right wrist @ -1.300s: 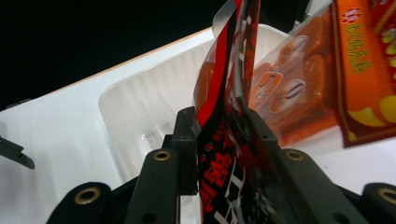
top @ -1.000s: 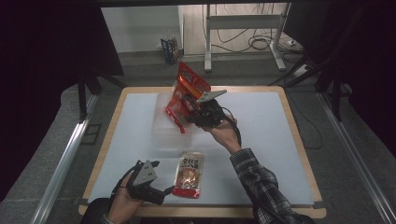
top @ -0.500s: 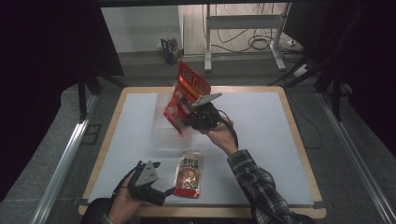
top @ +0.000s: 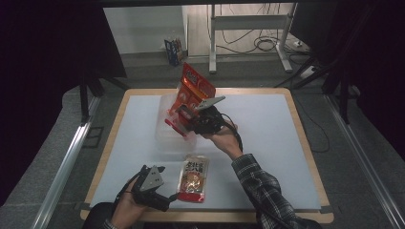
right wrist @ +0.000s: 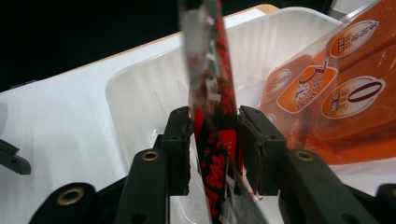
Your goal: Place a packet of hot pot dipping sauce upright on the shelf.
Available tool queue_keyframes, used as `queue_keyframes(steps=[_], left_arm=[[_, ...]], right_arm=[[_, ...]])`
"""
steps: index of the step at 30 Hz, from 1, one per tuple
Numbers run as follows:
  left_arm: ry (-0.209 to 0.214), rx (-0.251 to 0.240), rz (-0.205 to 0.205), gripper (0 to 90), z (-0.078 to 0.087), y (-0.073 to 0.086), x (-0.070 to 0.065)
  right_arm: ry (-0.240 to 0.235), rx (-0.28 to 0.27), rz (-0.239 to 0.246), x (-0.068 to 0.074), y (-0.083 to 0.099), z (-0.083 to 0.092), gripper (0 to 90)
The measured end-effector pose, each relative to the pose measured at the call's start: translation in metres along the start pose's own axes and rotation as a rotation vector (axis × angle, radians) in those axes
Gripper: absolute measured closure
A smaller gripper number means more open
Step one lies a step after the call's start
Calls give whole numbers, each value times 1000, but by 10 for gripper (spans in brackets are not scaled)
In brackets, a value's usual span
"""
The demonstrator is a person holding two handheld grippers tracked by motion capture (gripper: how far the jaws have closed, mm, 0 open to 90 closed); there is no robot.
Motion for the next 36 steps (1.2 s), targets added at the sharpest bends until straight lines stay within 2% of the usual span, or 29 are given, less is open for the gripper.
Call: queue_keyframes(steps=[9,18,22,33,36], left_arm=[[-1,3,-5,22,0,0,-1],[0,6,-8,22,-1,0,-1],[0,10,-11,22,-1,0,-1],[0,16,-15,23,-2,1,-2],[-4,16,-15,23,-2,1,-1]], right_arm=[[-1,6,8,2,0,-3,582],[0,4,0,1,0,-3,580],[2,10,-7,1,2,-4,552],[22,21,-28,-2,8,-1,346],[28,29,-21,0,10,2,297]])
Point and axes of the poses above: each handheld gripper's, and its own axes: z roughly backward along the jaws, y roughly out of its underside, x roughly to its left, the point moved 3 cm from there along -z, roughly forward along the jaws, and after that the axes turned 8 degrees about -y, right-handed, at the moved point
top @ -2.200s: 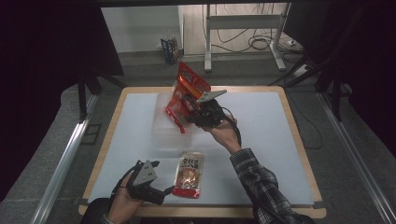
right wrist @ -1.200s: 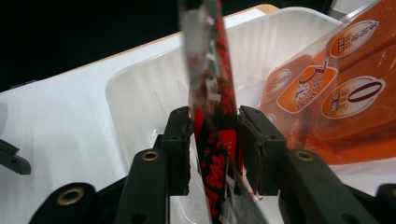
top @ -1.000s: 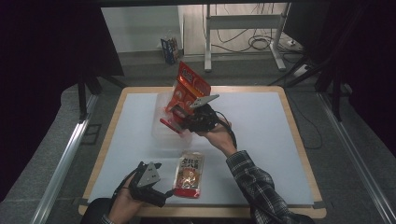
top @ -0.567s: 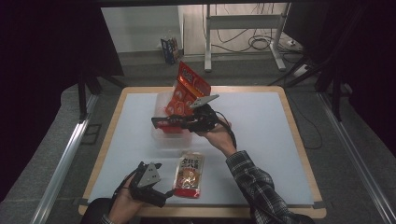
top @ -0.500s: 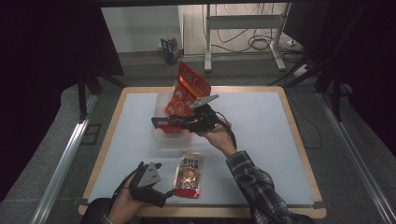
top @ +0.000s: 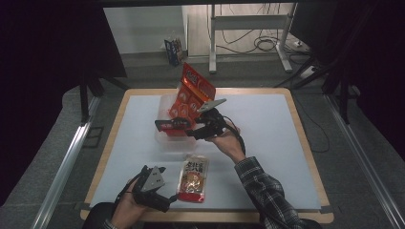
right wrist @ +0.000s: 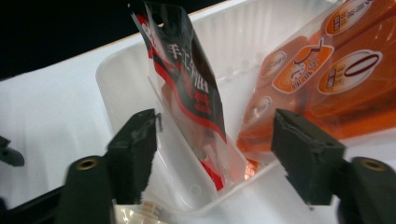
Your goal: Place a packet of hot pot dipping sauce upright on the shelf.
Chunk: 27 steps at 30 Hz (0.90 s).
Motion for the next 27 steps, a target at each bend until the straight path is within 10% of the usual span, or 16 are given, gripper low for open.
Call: queue_keyframes(steps=[19,27], left_arm=[[-52,0,13,23,5,4,13],[-91,-11,43,24,13,10,26]], right_arm=[[-2,9,-46,10,30,27,66],[18,51,-85,16,48,35,190]])
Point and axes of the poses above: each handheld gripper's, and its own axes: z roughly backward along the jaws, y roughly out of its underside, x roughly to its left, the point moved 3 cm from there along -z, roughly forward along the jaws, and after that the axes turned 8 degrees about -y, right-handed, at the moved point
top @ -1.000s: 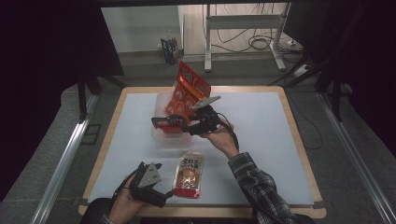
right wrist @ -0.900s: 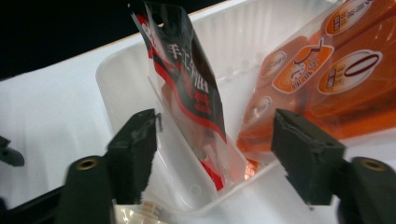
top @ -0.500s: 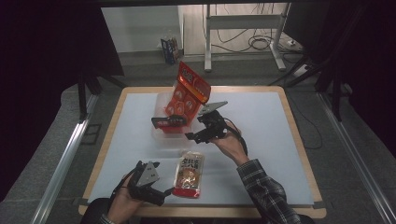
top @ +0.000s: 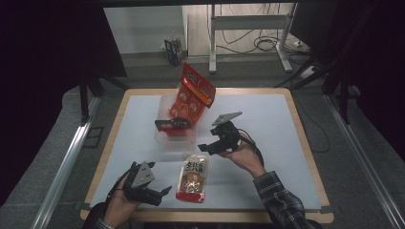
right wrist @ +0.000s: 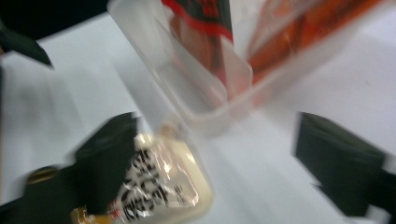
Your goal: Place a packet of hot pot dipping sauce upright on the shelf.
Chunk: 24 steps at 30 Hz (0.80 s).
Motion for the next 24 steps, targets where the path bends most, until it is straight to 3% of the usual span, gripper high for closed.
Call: queue_keyframes(steps=[4,8,12,17,24], left_arm=[[-11,-4,14,25,2,2,6],[-12,-1,13,26,3,3,8],[-14,-1,6,26,4,3,8],[-22,-9,15,27,5,3,9],[-25,-2,4,28,5,3,10]], right_arm=[[19,49,12,4,16,0,441],[-42,91,-1,9,29,-6,669],[-91,101,33,18,30,-16,735],[-82,112,85,28,28,-31,884],[-99,140,146,43,19,-63,887]])
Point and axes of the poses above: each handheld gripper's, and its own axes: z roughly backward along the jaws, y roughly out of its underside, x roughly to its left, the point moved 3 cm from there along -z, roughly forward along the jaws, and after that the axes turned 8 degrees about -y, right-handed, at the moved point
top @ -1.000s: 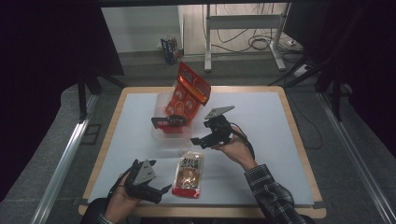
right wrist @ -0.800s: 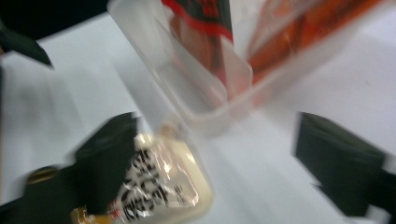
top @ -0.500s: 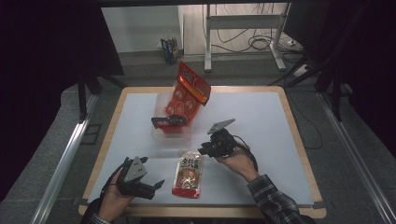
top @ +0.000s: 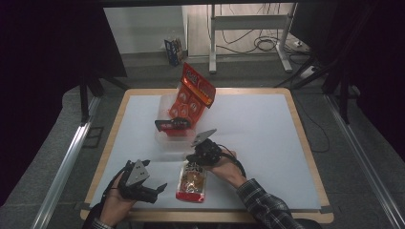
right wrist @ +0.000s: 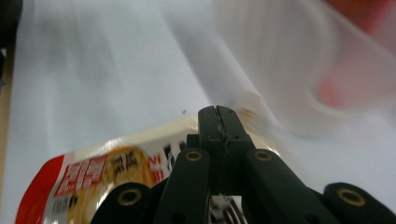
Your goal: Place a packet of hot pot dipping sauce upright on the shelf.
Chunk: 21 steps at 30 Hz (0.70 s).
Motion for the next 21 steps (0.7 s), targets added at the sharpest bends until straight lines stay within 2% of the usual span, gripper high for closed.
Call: queue_keyframes(steps=[3,5,7,9,15,21], left_arm=[[1,1,-3,28,0,0,-1],[0,1,-6,28,0,0,-1],[4,2,-10,28,0,0,-2],[2,3,-13,28,0,0,-2],[3,4,-18,28,0,0,-2],[4,8,-23,28,-1,0,-4]], right_arm=[[26,18,43,2,-5,-15,885],[54,13,51,2,-8,-23,886],[55,10,46,1,-10,-27,885],[81,37,55,-1,-10,-32,886],[101,51,49,-2,-9,-31,888],[109,47,21,-4,-4,-24,887]])
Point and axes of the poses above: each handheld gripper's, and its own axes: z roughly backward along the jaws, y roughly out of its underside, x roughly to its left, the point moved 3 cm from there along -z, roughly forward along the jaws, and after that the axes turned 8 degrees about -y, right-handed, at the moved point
